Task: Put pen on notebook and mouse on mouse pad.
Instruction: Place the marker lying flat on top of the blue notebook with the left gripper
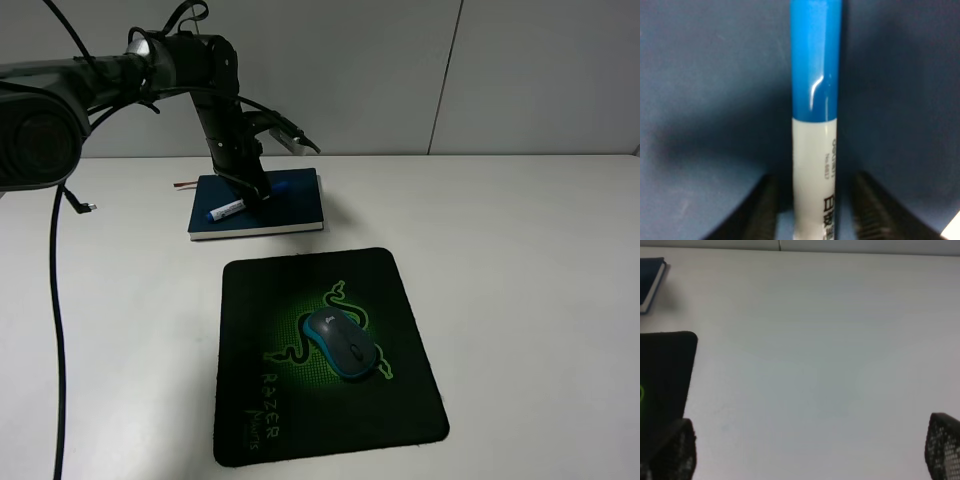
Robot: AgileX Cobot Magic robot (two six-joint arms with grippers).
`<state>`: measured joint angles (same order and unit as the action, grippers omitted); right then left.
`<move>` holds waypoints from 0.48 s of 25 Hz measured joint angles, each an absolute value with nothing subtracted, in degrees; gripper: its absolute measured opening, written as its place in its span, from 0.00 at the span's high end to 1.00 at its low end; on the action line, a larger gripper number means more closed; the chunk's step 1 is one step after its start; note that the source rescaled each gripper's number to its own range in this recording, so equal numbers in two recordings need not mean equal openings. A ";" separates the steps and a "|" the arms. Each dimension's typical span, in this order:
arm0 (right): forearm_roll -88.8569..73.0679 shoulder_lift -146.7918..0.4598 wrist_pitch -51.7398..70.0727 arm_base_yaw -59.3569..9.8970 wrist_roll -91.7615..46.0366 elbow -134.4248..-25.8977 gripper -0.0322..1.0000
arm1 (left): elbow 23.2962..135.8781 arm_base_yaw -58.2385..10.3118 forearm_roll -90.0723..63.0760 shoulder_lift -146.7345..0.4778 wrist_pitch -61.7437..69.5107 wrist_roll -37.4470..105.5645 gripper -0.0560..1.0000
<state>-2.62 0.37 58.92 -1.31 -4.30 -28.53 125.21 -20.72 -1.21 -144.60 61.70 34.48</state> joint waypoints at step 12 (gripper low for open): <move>-2.86 0.37 58.92 -1.31 -4.30 -28.53 0.00 | 125.21 -20.51 -1.75 -144.60 60.64 34.48 0.08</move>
<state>-2.86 0.37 58.92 -1.31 -4.30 -28.53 125.21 -20.51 -1.75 -144.60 60.64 34.48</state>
